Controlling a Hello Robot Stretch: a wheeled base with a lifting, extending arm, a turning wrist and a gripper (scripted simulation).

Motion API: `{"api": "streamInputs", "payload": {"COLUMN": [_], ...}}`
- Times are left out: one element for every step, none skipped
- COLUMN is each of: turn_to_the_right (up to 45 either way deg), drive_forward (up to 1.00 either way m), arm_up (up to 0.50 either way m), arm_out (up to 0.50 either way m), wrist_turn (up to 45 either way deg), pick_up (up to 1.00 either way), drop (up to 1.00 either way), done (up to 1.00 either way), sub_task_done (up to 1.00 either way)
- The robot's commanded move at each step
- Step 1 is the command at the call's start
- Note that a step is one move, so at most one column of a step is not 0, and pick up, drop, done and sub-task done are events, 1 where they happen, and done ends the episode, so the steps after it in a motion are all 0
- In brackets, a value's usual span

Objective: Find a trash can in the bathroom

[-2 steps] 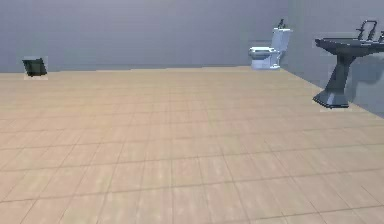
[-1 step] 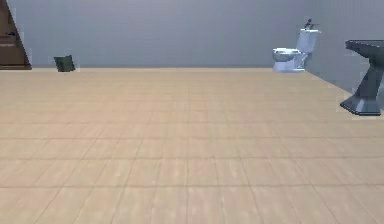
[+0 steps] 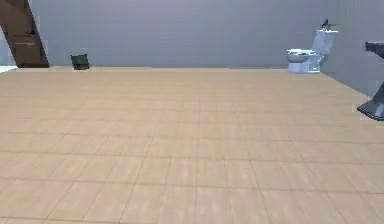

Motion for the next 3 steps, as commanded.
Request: {"api": "streamInputs", "payload": {"turn_to_the_right": [0.0,-12.0,0.0], "drive_forward": [0.25,0.0,0.4], "arm_up": [0.0,0.0,0.0], "arm_out": [0.0,0.0,0.0], "wrist_turn": [0.0,0.0,0.0], "pick_up": [0.0,0.0,0.0], "drop": [0.0,0.0,0.0], "done": [0.0,0.0,0.0], "sub_task_done": [0.0,0.0,0.0]}}
